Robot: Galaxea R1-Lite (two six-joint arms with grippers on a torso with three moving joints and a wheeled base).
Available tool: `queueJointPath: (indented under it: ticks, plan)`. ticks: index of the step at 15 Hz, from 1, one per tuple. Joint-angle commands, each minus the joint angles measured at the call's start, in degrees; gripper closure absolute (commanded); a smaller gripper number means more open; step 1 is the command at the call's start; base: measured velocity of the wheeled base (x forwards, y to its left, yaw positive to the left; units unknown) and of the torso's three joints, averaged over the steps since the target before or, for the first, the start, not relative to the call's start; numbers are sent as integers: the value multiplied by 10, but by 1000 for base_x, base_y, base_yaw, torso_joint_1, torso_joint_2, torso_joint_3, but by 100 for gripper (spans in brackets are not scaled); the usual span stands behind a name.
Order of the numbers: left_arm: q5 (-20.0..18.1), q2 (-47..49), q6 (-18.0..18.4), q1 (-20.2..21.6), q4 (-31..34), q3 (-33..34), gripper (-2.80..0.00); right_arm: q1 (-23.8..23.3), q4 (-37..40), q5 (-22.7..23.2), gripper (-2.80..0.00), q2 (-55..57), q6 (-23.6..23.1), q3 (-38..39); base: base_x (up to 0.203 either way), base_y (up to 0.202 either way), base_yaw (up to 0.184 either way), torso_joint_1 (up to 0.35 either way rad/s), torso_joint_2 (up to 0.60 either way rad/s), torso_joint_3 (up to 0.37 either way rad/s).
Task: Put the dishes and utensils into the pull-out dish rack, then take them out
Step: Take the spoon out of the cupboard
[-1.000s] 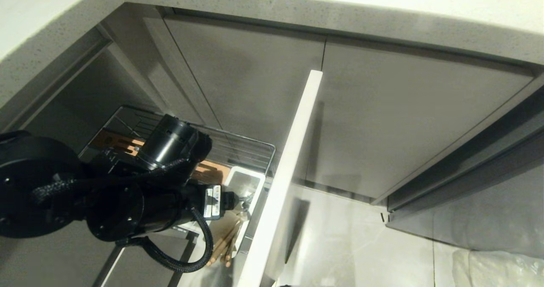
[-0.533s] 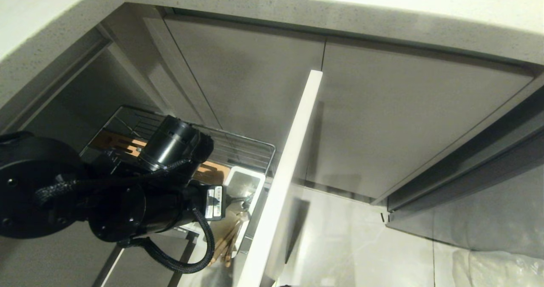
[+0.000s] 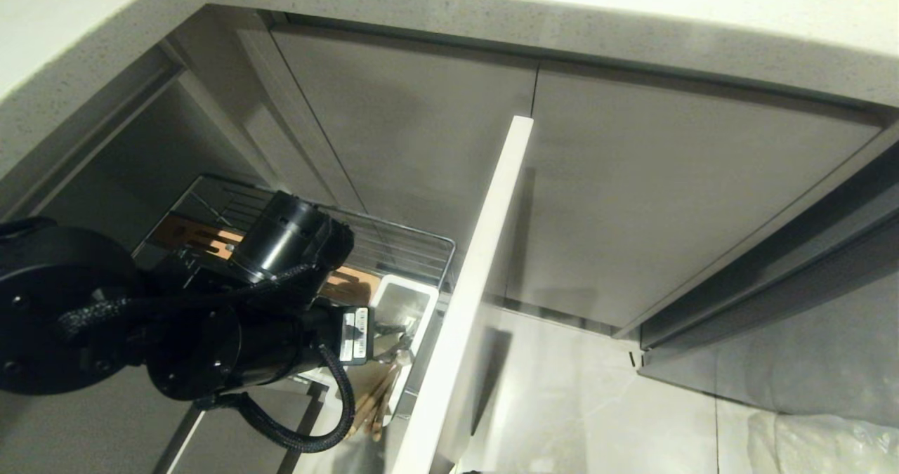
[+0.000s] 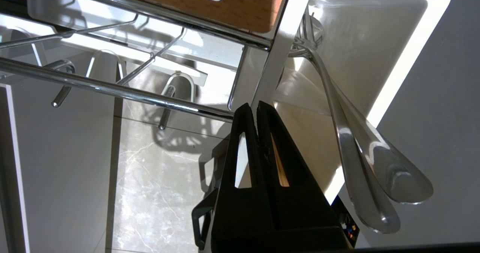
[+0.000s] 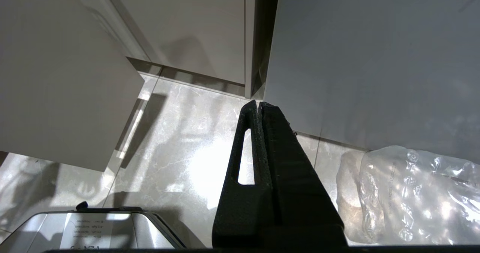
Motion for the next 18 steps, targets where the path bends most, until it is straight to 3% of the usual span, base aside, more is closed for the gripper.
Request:
queueJointPath:
  ticks: [1,5,6,9,18]
  plan:
    - [2,1,-2,-1,1,-1,0,0,0,0,0,0,0,0,0,0,0,0,0,0]
    - [3,-6,0,-4,3,0,0,0,0,0,0,0,0,0,0,0,0,0,0,0]
    - [3,-10,1,-6,2,0,-280,0,0,0,0,0,0,0,0,0,0,0,0,0]
    - [5,-23,27,-14,0,0,-280,0,0,0,0,0,0,0,0,0,0,0,0,0]
    - [2,-20,23,-49,-1,-7,-280,0,0,0,0,0,0,0,0,0,0,0,0,0]
